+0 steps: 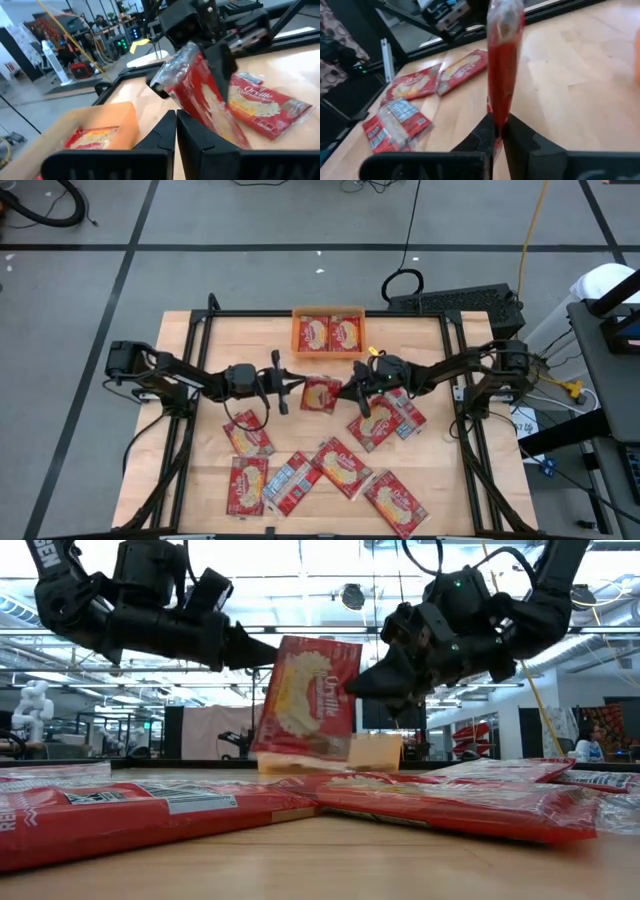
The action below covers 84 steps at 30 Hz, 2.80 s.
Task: Sort popcorn bags into baskets
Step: Put the popcorn pack into the orange bin
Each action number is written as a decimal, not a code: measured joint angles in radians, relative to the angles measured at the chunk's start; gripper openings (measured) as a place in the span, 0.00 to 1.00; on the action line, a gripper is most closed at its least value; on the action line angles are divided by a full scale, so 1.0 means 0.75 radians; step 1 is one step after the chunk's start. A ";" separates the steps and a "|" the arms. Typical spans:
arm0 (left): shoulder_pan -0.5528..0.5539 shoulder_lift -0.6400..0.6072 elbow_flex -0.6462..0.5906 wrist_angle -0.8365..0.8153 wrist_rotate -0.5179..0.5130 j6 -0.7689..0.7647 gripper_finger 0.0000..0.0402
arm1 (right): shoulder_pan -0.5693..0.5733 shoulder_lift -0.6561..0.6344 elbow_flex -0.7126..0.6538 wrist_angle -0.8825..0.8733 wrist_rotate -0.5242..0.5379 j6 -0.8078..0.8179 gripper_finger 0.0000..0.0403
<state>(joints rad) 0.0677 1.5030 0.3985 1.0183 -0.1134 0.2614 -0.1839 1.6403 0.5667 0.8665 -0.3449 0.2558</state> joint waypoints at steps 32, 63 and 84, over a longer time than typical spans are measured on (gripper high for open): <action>0.084 -0.162 0.414 -0.801 0.076 -0.237 0.54 | -0.021 -0.142 0.803 -1.495 0.222 -0.411 0.02; 0.158 -0.508 -0.175 0.349 -0.092 -0.249 0.05 | 0.020 -0.149 0.208 -0.204 0.594 -0.055 0.48; 0.131 -0.007 0.307 0.733 0.238 -0.213 0.07 | 0.054 -0.141 0.210 0.432 0.330 -0.322 0.50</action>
<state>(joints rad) 0.1659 1.4974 0.6287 1.5683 0.0654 0.1018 -0.1437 1.5347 0.7240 1.1905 -0.0972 0.0142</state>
